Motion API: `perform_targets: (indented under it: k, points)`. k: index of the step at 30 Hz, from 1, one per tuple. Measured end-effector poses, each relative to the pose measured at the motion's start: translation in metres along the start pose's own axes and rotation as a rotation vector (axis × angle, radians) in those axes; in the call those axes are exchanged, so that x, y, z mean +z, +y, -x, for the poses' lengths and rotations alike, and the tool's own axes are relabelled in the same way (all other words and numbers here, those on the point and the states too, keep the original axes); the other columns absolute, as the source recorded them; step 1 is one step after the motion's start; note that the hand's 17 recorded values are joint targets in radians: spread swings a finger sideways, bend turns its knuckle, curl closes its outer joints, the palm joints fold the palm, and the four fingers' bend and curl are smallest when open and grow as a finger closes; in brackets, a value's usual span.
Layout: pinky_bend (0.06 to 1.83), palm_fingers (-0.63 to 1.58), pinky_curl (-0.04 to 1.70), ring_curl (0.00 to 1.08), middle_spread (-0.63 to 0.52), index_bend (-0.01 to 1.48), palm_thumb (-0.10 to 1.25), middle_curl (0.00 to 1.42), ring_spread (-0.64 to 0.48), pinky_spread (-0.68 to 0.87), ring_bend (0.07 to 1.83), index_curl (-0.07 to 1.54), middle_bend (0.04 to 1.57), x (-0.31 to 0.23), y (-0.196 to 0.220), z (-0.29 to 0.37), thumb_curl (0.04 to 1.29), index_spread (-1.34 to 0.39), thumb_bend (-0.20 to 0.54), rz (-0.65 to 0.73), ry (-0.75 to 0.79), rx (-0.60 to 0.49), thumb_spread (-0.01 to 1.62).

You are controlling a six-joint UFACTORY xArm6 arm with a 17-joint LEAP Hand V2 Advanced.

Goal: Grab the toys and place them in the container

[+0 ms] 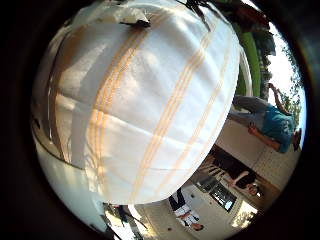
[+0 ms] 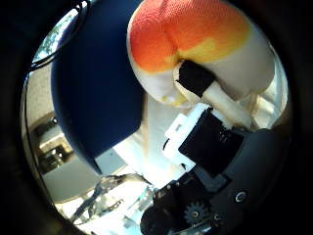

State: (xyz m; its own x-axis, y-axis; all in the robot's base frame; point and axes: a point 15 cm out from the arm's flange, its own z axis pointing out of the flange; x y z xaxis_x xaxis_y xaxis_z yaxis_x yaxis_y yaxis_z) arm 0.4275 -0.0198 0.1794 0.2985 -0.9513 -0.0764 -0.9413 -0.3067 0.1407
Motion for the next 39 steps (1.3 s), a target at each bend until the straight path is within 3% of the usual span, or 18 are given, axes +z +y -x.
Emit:
perform_targets:
  k: [3,7,11,16,22,30,35,39]
  points:
    - [1.22,1.19,0.44,0.62,-0.13,0.25,0.95,0.67,0.05,0.36,1.22,0.22,0.91,-0.025,0.008,-0.001,0.51,-0.42,0.017,-0.034,0.01,0.01,1.1]
    - [1.36,1.1,0.53,0.67,-0.17,0.38,0.98,0.77,0.0,0.3,1.29,0.24,1.02,-0.04,0.041,0.012,0.54,-0.55,-0.004,0.046,-0.025,0.015,1.11]
    - [1.43,1.04,0.59,0.7,-0.19,0.48,0.98,0.84,-0.03,0.25,1.34,0.27,1.08,-0.08,0.066,0.022,0.57,-0.66,-0.014,0.101,-0.05,0.02,1.12]
    - [1.47,0.95,0.66,0.74,-0.21,0.59,0.98,0.92,-0.06,0.21,1.4,0.32,1.13,-0.164,0.075,0.031,0.59,-0.78,-0.016,0.046,-0.025,0.021,1.13]
    - [1.51,0.88,0.71,0.76,-0.22,0.66,0.97,0.99,-0.07,0.19,1.46,0.39,1.17,-0.225,0.07,0.064,0.61,-0.88,-0.016,-0.027,0.008,-0.013,1.14]
    - [1.54,0.82,0.75,0.77,-0.23,0.7,0.97,1.03,-0.07,0.17,1.5,0.46,1.2,-0.236,0.004,0.144,0.63,-0.94,-0.016,-0.137,-0.012,-0.058,1.14]
    - [1.56,0.8,0.78,0.77,-0.23,0.72,0.95,1.05,-0.07,0.16,1.53,0.51,1.22,-0.207,-0.072,0.166,0.63,-0.97,-0.024,-0.219,-0.014,-0.03,1.16]
    - [1.53,0.75,0.8,0.76,-0.23,0.74,0.89,1.05,-0.06,0.16,1.53,0.59,1.21,-0.178,-0.107,0.17,0.62,-0.98,-0.027,-0.21,-0.017,-0.008,1.18]
